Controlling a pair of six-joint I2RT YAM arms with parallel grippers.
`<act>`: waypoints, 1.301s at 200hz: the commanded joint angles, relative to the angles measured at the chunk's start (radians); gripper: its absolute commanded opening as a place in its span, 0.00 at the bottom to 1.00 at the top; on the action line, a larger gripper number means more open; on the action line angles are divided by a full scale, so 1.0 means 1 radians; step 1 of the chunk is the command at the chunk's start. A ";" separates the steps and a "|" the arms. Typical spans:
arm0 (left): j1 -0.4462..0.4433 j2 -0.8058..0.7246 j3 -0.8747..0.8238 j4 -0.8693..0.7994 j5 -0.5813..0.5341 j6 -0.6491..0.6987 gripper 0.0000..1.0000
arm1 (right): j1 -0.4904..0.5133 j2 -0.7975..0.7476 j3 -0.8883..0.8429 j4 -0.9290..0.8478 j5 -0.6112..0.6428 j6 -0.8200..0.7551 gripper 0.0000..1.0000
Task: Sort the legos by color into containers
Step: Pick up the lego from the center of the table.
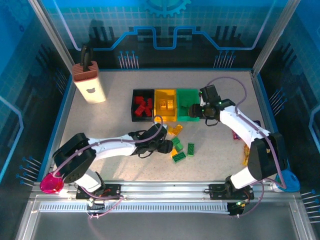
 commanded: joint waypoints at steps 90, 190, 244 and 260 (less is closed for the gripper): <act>0.018 0.239 0.225 -0.101 -0.009 0.147 0.59 | -0.006 -0.141 -0.160 0.081 -0.003 0.035 0.63; 0.042 0.310 0.274 -0.107 0.030 0.177 0.56 | -0.018 -0.177 -0.197 0.087 -0.007 0.049 0.63; 0.036 0.270 0.230 -0.090 0.076 0.177 0.56 | -0.023 -0.238 -0.254 0.089 0.001 0.075 0.62; 0.034 0.265 0.233 -0.083 0.081 0.180 0.58 | -0.027 -0.257 -0.271 0.086 -0.013 0.082 0.62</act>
